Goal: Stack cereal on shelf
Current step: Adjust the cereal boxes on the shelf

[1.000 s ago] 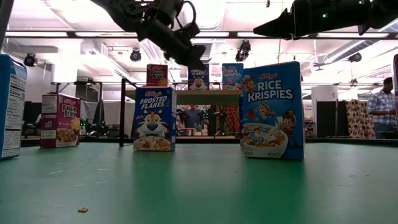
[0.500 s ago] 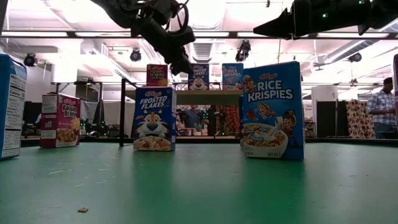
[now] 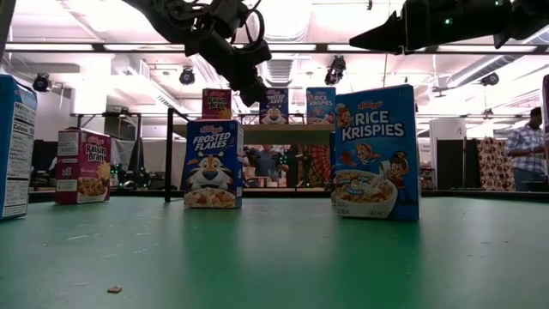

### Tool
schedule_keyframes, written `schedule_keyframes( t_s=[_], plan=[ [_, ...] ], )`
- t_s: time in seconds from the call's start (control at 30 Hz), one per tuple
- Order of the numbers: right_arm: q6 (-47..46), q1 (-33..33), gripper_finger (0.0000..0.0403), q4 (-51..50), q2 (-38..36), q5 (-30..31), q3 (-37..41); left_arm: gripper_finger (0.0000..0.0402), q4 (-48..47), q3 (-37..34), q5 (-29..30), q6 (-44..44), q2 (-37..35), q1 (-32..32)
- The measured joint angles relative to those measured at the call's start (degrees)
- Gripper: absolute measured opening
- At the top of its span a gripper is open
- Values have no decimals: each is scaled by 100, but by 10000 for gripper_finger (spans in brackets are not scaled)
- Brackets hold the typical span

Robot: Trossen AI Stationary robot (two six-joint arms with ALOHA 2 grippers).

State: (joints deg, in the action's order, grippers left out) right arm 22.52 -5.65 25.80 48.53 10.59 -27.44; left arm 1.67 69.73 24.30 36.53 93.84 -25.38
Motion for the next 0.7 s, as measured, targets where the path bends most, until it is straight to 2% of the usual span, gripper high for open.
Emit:
schedule_keyframes(
  t_s=[0.7],
  plan=[
    [-2, 0, 13, 4, 0, 2, 0, 0, 307, 0, 69, -148, 0, -101]
  ],
)
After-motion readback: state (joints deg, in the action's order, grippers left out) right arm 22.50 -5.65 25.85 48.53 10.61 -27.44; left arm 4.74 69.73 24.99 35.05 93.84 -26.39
